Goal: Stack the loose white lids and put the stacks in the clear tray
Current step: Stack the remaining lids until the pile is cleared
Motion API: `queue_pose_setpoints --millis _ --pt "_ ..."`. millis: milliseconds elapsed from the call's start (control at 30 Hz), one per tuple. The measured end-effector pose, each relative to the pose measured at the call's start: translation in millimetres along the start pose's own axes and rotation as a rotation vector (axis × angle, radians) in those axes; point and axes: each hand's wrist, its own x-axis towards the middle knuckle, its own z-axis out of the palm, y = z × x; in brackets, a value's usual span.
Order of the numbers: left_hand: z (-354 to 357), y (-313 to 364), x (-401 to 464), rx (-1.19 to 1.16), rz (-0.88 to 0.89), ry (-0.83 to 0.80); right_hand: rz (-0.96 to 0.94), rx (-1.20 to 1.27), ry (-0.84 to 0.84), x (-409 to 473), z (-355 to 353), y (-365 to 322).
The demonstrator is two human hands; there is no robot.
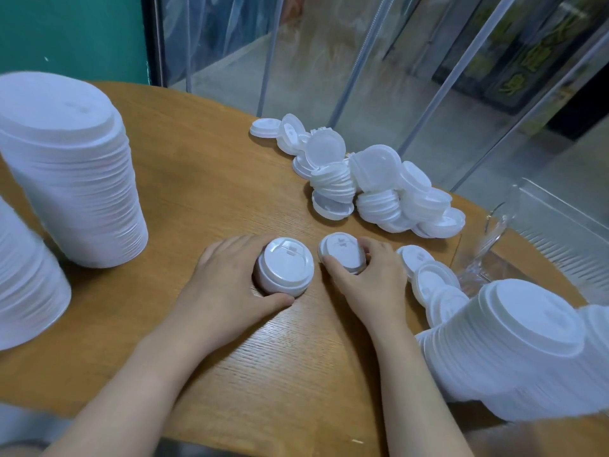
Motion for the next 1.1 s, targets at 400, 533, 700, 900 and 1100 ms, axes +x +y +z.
queue_pose_setpoints --millis 400,533,700,900,1100 --pt "-0.4 3.9 1.8 -0.001 -0.023 0.005 -0.381 0.347 -0.105 -18.3 -6.0 -26.0" --pt "-2.8 7.2 1.2 -0.028 -0.046 0.026 -0.438 0.337 -0.199 -19.0 -3.2 -25.1" --pt "-5.7 8.5 -1.9 -0.030 -0.080 0.032 -0.464 0.332 -0.301 -19.9 0.4 -23.0" --pt "-6.1 7.1 -2.3 -0.017 -0.069 0.009 -0.436 0.323 -0.356 -19.5 1.9 -24.0" --pt "-5.1 9.2 -2.3 -0.019 -0.076 -0.006 -0.420 0.310 -0.361 -20.7 2.6 -27.3"
